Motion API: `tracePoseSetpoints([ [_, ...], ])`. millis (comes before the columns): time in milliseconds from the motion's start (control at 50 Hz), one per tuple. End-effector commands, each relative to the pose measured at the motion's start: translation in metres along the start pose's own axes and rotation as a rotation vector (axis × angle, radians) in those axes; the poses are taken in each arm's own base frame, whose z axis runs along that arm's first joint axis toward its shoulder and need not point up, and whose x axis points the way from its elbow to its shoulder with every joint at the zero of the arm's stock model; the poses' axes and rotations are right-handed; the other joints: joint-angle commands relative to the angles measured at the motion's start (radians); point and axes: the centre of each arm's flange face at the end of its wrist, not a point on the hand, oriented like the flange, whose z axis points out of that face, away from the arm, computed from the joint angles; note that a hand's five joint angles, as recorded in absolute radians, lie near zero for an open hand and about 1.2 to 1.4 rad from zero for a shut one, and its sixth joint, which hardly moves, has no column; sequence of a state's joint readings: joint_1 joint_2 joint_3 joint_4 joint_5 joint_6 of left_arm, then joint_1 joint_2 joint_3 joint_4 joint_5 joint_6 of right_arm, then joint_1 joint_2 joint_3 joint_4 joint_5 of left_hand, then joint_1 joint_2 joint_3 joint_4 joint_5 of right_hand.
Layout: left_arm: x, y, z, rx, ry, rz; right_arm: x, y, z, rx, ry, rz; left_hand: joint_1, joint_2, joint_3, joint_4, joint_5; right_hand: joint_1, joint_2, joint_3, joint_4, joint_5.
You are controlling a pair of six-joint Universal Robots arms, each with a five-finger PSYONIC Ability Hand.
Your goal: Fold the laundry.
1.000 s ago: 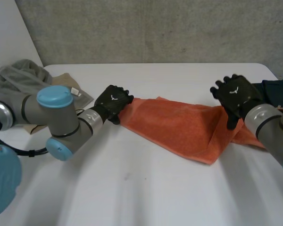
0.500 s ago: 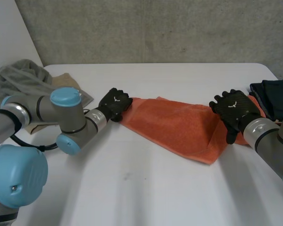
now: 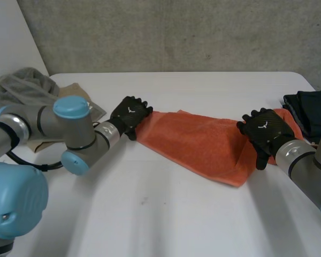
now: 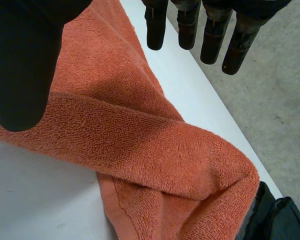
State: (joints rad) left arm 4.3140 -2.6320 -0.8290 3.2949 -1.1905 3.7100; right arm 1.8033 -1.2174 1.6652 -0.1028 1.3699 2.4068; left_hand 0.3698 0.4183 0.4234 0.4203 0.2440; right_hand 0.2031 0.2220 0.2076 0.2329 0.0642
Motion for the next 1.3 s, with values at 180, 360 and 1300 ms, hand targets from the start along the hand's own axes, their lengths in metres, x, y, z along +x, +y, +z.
tracePoseSetpoints([
  [180,-0.003,-0.001,-0.006,-0.007,0.005,0.000,-0.003,0.001,-0.001,-0.001,-0.006,0.001,0.028,-0.020,-0.025,-0.022,-0.020,-0.029,-0.048,-0.033,-0.058,-0.064],
  [360,-0.001,0.010,0.004,-0.001,0.002,0.003,-0.003,0.002,-0.001,-0.004,-0.007,0.004,0.064,0.015,0.010,0.013,0.015,-0.029,-0.048,-0.033,-0.058,-0.064],
  [1300,0.005,0.014,0.028,0.061,-0.050,0.037,-0.007,0.006,-0.003,-0.021,-0.020,0.008,1.026,0.978,0.973,0.976,0.978,-0.029,-0.048,-0.033,-0.058,-0.064],
])
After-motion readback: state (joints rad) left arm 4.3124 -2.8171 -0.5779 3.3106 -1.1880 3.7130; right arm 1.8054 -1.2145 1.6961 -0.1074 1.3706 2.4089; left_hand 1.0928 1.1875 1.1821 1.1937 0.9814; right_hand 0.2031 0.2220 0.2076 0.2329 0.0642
